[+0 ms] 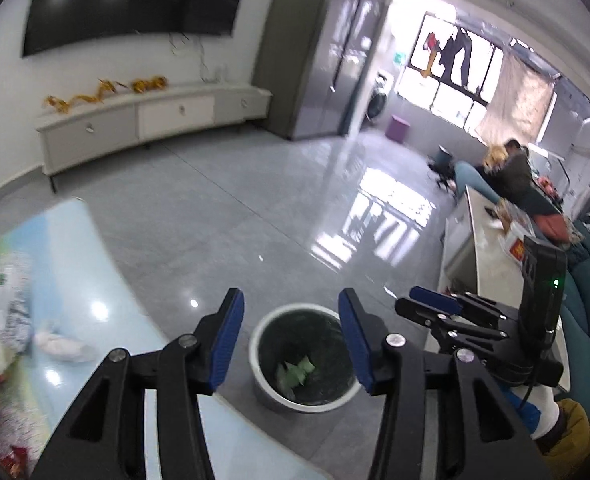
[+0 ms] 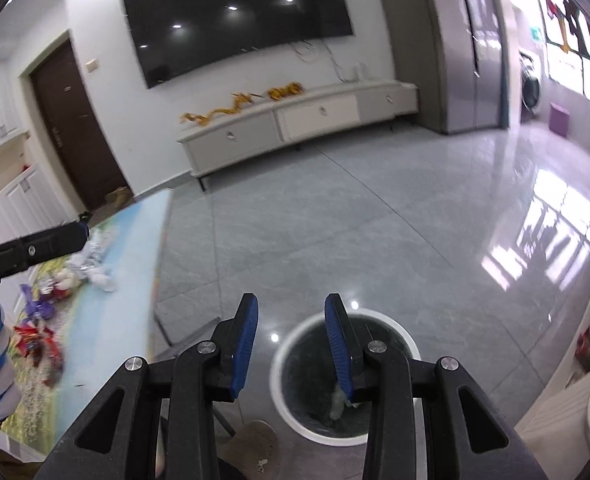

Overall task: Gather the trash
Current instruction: 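Return both tools to the table over the remaining trash, then grasp the purple bag with the left tool while the right tool grasps the white tissue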

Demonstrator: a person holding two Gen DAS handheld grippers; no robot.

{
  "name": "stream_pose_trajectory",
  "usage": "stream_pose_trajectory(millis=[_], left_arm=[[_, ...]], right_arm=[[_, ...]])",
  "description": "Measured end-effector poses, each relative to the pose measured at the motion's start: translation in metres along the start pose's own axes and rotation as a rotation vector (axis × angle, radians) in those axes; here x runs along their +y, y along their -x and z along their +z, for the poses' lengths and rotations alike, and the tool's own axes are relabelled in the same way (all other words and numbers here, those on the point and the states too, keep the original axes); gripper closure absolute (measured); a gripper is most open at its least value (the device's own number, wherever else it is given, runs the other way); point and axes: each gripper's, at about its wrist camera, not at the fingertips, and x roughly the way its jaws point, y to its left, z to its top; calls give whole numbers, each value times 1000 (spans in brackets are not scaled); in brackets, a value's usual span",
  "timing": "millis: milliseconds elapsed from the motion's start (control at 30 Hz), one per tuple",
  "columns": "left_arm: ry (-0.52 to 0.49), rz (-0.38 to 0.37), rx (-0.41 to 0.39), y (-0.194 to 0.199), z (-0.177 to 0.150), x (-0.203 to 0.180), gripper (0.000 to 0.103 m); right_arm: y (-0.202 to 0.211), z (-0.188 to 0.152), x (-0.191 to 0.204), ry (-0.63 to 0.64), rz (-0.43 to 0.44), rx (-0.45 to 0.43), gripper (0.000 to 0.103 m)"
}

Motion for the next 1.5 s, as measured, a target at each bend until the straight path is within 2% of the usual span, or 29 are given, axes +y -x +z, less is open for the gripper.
stream_pose_trajectory(millis=[100,200,533,633,867,1100,1200,1333,1500], left_arm=[[10,38,-35,43,-8,19,56],[9,107,-85,80,-20,37,56],[153,343,-208,204,-79,137,56],[184,444,-227,231,-97,165,56],[313,595,-209,265,-135,232,56],[431,616,-122,246,-162,284,56],[439,562,-79,225,-165,292,56],[406,478,-37,196,-152,285,56],[397,419,34,156,-137,287,56]], right_arm=[[13,8,34,56,25,-32,70],[27,15,66,95,56,-71,62],[59,32,161,252,137,-136,62],[56,36,183,291,173,-133,61],[24,36,223,356,246,-79,58],[-26,29,245,407,279,15,58],[-51,27,253,422,291,59,58],[-83,25,259,433,308,113,58],[-133,22,272,461,330,188,58]])
